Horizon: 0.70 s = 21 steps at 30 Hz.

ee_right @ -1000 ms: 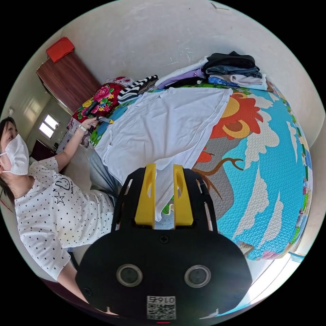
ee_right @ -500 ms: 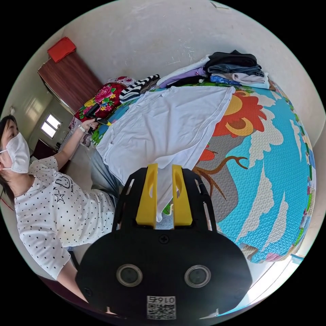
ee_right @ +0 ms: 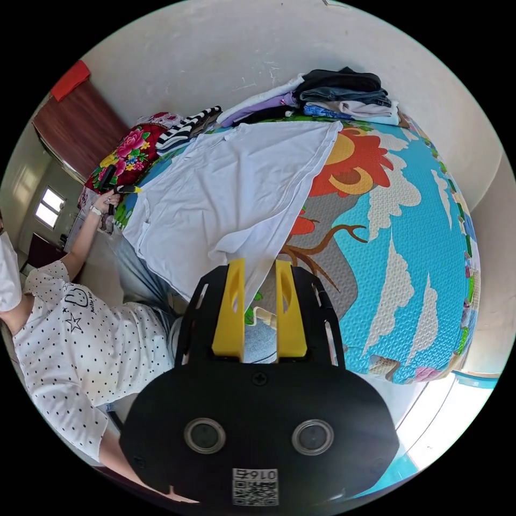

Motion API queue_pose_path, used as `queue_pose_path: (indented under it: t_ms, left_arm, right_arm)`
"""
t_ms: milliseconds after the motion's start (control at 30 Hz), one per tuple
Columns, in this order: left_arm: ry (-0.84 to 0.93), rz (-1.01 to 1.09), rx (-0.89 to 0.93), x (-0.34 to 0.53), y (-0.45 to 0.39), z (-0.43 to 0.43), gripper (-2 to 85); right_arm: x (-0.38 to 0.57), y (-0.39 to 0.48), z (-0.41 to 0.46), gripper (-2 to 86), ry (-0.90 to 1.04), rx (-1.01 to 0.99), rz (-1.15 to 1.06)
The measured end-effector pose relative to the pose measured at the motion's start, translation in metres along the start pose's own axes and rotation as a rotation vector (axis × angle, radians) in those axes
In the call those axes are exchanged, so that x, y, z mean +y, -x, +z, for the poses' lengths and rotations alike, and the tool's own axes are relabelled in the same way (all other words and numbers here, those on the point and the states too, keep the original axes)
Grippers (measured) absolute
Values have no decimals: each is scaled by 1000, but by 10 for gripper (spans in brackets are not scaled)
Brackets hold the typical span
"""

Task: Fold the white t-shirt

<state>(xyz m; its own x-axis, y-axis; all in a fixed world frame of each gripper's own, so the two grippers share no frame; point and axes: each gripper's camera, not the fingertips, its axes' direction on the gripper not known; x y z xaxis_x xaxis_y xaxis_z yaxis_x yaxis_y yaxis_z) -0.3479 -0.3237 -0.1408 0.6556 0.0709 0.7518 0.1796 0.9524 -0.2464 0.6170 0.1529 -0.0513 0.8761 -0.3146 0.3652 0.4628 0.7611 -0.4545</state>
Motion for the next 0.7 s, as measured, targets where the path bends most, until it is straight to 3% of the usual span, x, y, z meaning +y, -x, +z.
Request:
queue_pose_path:
  t_ms: [100,233,367,500,600,700]
  left_arm:
    - [-8,15,-68,6,-12,5,-10]
    - [-13,23,-143,11,-25,10,-10]
    - [-12,29,-189,15,-36,16,-9]
    - [2,43,-225,17,-46,21,-9]
    - [0,52,-241,19,-52,23,-9]
    - [3,54,-249,21,-55,25,-10]
  right_arm:
    - [1,5,-3,92,-19,38,32]
    - [3,9,-3,100,-16,-81,67]
    - [10,56,-12,101,-85,10,-41]
    - [9,81,2,94,-14,28,-90]
    - [12,87,11,51,28,116,-95]
    - [21,85,4,9,18,82,-80]
